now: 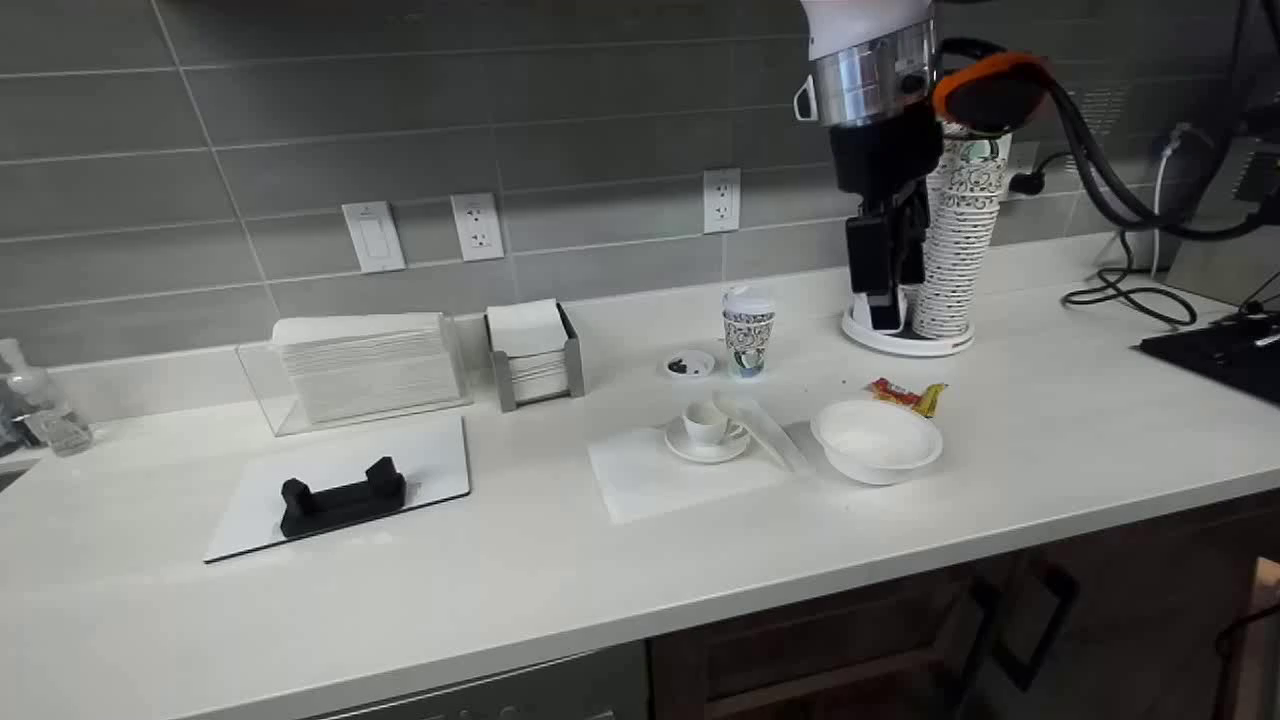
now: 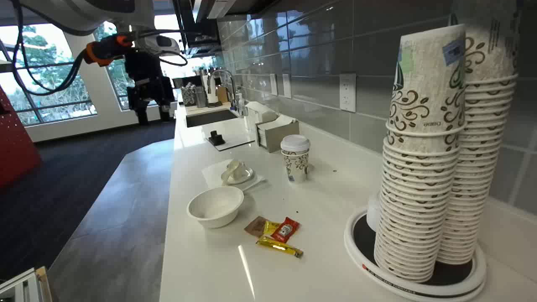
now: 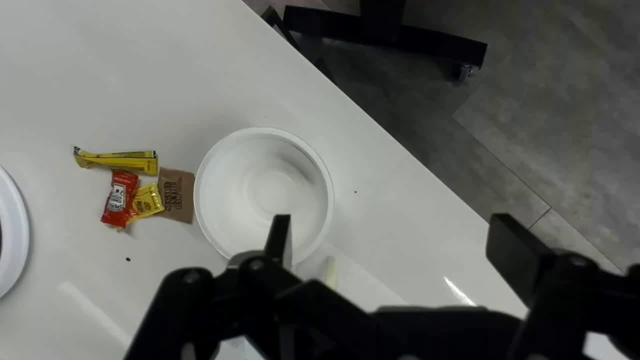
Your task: Pick up a yellow sauce package and place it in the bowl
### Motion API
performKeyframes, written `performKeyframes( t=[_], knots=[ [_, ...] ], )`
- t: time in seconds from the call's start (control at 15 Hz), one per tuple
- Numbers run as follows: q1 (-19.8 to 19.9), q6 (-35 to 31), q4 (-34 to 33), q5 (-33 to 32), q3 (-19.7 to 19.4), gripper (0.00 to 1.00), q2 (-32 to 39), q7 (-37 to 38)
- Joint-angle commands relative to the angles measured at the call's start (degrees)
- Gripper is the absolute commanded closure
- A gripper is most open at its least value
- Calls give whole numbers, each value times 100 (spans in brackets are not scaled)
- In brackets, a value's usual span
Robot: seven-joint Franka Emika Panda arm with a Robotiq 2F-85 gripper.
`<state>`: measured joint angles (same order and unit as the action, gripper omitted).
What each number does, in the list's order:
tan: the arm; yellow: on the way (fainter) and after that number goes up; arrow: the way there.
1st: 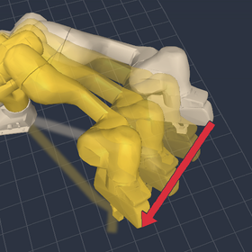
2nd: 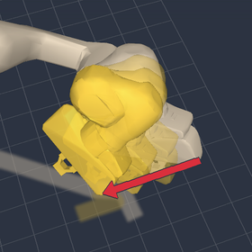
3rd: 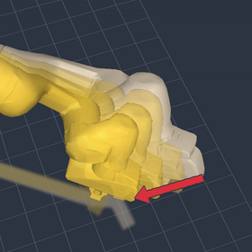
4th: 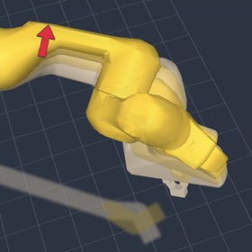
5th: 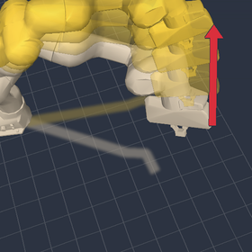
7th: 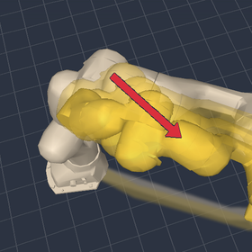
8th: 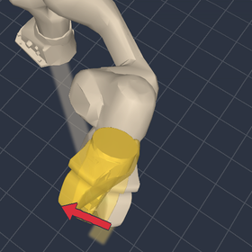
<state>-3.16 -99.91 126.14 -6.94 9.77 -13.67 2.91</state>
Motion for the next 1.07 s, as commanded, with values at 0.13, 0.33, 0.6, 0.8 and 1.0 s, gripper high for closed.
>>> performKeyframes(
  t=[0.13, 0.33, 0.6, 0.8, 1.0],
  knots=[
    [-108, 14, -11, -21, -98, 0, 8, 22],
    [-108, 14, -11, -21, -98, 0, 8, 22],
    [-108, 14, -11, -21, -98, 0, 8, 21],
    [-108, 14, -11, -21, -98, 0, 8, 21],
    [-42, -75, -104, 132, -171, 0, 153, 193]
  ],
)
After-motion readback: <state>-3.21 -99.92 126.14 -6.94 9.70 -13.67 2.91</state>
